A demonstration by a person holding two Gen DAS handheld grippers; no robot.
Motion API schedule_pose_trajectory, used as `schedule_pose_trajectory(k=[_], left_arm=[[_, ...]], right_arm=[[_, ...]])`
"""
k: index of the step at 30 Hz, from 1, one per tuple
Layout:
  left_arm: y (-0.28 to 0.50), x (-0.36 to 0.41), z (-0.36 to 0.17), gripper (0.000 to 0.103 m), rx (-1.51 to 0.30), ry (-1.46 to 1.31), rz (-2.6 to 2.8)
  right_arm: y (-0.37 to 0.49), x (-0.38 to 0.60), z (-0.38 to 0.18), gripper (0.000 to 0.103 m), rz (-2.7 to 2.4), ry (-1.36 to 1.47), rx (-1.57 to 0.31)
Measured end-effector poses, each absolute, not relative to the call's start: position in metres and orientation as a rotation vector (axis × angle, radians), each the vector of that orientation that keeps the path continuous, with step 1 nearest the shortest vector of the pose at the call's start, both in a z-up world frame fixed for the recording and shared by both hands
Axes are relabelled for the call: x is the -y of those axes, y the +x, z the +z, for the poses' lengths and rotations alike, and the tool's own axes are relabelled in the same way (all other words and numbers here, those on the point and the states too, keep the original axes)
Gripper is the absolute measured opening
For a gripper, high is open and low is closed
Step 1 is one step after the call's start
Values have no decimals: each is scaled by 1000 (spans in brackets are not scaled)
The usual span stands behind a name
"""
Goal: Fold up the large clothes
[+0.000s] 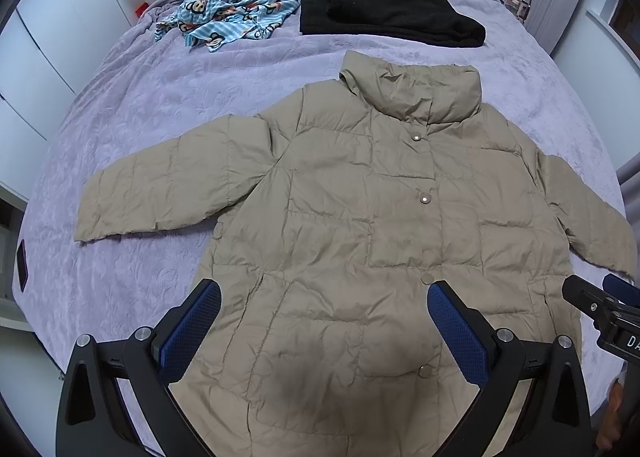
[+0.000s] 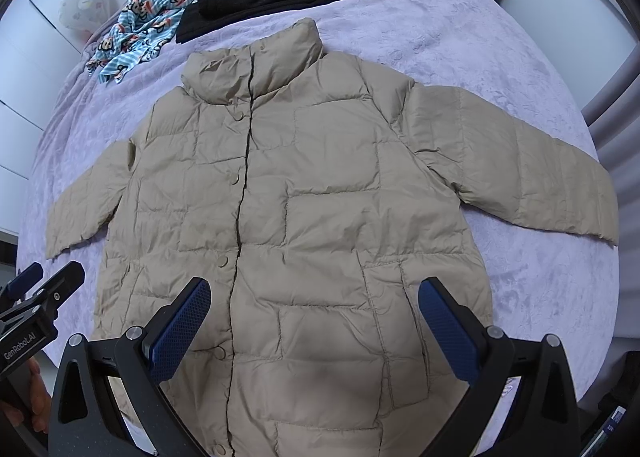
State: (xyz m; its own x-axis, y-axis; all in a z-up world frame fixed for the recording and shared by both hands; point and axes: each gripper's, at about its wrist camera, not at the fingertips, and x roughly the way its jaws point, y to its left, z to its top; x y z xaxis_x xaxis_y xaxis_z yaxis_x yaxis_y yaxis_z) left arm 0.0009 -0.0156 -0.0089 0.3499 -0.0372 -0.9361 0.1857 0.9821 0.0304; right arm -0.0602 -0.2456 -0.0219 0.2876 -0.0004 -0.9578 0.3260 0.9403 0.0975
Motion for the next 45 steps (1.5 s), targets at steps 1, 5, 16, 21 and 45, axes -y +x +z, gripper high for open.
schedule_pose_trajectory(k=[1,5,16,21,45], left_arm=[[1,16,-9,103,-1206,139,-145],[-1,15,-9,103,-1206,141,-144],[-3,14,-11,103,-1210,140,-140],[-1,14,-10,103,-1211,142,-140],[-1,15,-10,103,-1213,142,-139]], right_arm=[[-60,246,-22,103,-222,299,-1265],[-61,246,-22,103,-221,299,-1265],[-62,246,-22,103,-214,312,-1260],[-61,247,-22,103,-212,310,-1260],[-60,245,-23,103,-207,313,-1259]])
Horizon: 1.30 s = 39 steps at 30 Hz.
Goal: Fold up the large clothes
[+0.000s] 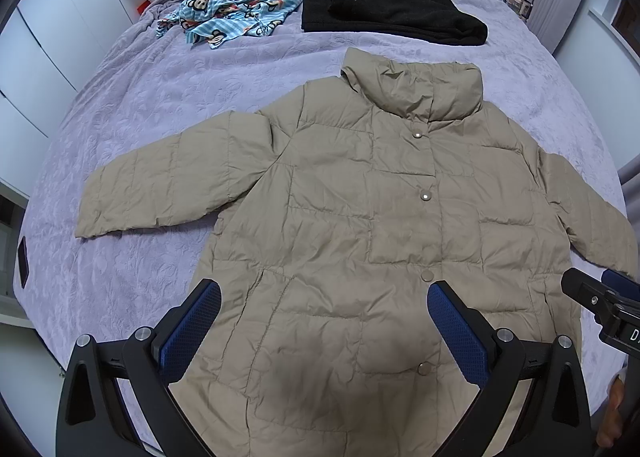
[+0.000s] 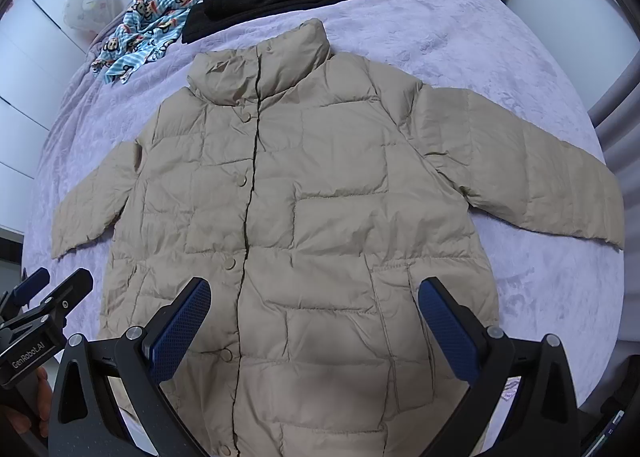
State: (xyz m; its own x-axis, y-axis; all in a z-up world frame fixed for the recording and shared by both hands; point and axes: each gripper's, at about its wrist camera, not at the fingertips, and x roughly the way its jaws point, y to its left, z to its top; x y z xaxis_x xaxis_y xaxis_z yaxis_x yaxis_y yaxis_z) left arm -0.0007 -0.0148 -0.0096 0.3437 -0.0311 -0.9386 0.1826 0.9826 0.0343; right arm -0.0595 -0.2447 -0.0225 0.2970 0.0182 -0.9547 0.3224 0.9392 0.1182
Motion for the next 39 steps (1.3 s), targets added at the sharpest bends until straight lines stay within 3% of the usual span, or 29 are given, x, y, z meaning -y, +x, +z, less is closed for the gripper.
schedule_pose_trajectory(k=[23,39], left_arm=[[3,8,-17,103,-1240,112,-149],[44,-53,-58,103,-1264,-139,-346]], right_arm=[[-57,248,-34,103,-211,320,-1287],[-45,221,-49,103,-244,323,-1264]])
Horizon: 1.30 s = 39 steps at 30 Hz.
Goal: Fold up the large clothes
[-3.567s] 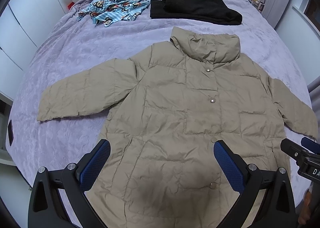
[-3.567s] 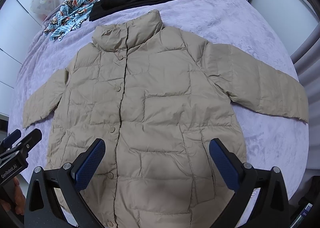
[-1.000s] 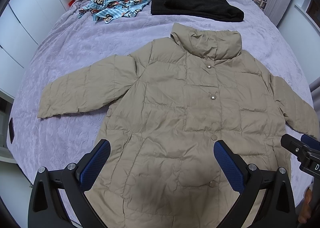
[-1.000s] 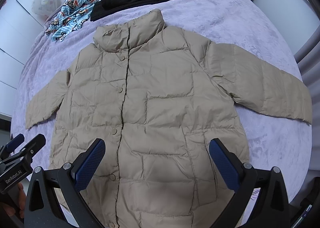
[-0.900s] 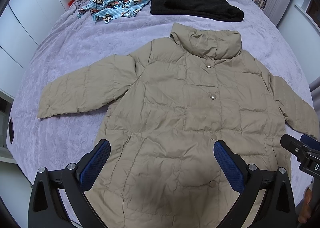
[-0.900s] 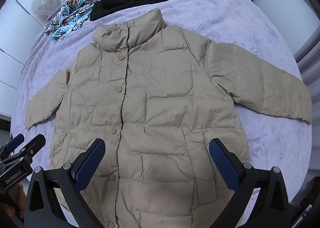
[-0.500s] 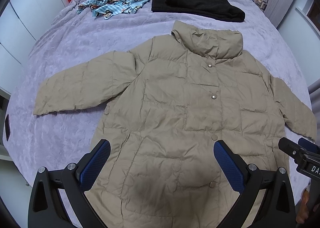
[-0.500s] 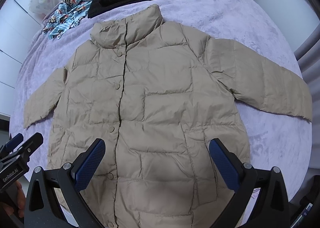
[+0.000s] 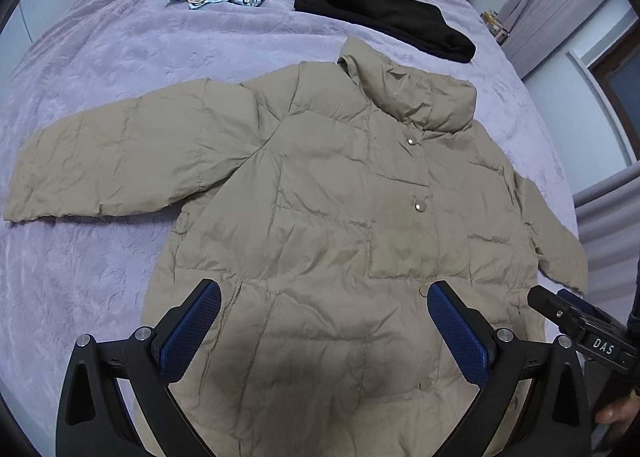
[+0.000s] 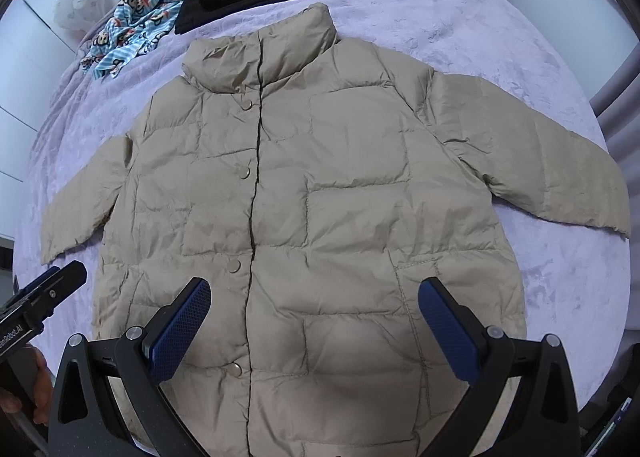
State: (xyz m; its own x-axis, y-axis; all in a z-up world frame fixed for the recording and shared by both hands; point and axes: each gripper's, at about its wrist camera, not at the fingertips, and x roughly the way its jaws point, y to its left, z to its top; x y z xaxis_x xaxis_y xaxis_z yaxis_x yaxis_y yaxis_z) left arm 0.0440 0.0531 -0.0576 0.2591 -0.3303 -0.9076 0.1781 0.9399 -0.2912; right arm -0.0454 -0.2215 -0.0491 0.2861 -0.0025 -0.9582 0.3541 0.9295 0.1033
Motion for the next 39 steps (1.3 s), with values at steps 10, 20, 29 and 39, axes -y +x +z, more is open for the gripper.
schedule_pose_trajectory(k=[10,20,29,39], left_arm=[[90,-222,-126,103,-1178,-498,-179],[152,-336,-205,103,-1117,-770,21],[214,-352,-192,15,-1076,-644,124],[198,-303,-86,9,-846,-337,-41]], right_arm=[[-22,158,-86,103,-164,356,-1330],[0,83,-122,103,-15,371,-1325],[16,55,-131,103,1,366,-1310],[75,36,-130,43,58,398,-1169]])
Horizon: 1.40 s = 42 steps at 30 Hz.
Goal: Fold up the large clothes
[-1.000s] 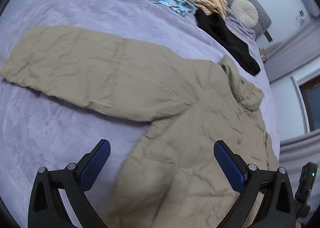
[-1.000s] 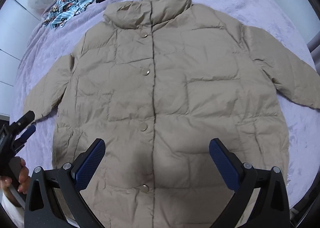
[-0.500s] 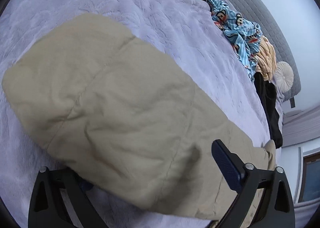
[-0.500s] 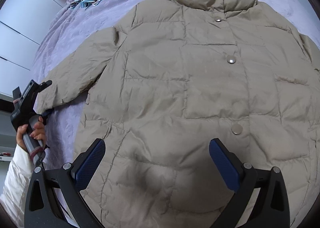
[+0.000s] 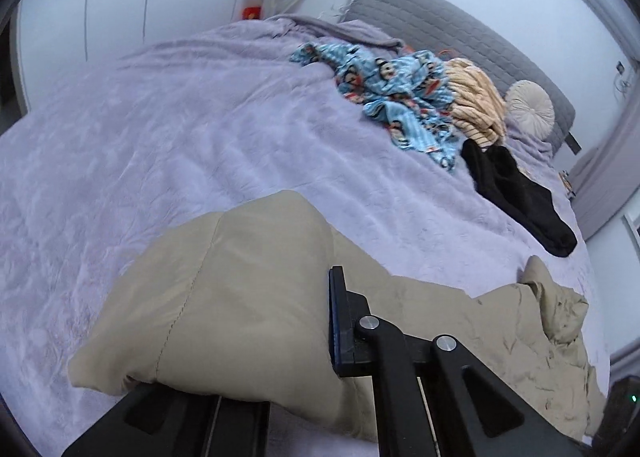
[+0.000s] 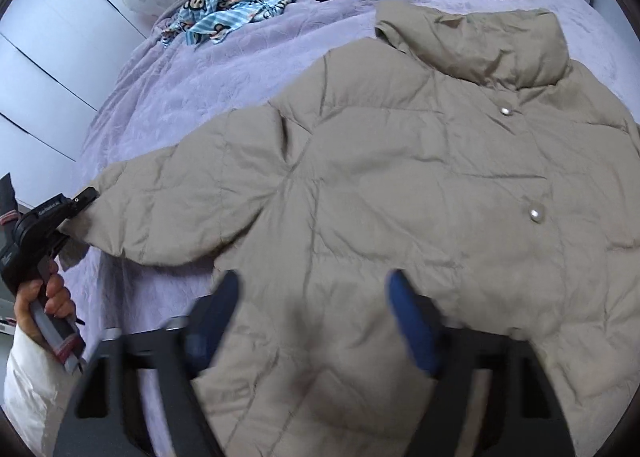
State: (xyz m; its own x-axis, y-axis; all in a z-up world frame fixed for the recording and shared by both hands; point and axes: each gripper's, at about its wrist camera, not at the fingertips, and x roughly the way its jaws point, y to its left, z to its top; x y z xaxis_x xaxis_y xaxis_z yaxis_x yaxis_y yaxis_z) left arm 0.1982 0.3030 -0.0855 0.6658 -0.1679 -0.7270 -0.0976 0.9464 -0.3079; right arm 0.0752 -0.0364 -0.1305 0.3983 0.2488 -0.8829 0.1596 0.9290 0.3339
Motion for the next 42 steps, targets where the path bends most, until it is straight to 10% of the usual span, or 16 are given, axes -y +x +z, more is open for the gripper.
schedule_pose_trajectory(k=[2,17,31,32,35,37,42], left_arm=[[191,-285,-65,9,-807,-297,-72],[167,-33,-21,9,-789,-126,-541],[107,121,-147,10,-1028,312,-609],[104,117,-142,15,-1037,306,-619],[91,95,-119,93,-971,262,-593],[80,75,-99,94,-910,245,-580],[90,10,-79,94,-915,158,-491]], right_arm=[[95,32,-143,22,115,481,-1163],[119,52,-190,19,335,631,-1223],[-21,277,-161,19,-118,646,-1127],[-24,282,-165,19,-117,672,-1123],[-22,287,-167,20,-119,695,-1120],[-16,278,-162,23,-128,686,-1129],[-12,243,-128,73,-119,545,-1104]])
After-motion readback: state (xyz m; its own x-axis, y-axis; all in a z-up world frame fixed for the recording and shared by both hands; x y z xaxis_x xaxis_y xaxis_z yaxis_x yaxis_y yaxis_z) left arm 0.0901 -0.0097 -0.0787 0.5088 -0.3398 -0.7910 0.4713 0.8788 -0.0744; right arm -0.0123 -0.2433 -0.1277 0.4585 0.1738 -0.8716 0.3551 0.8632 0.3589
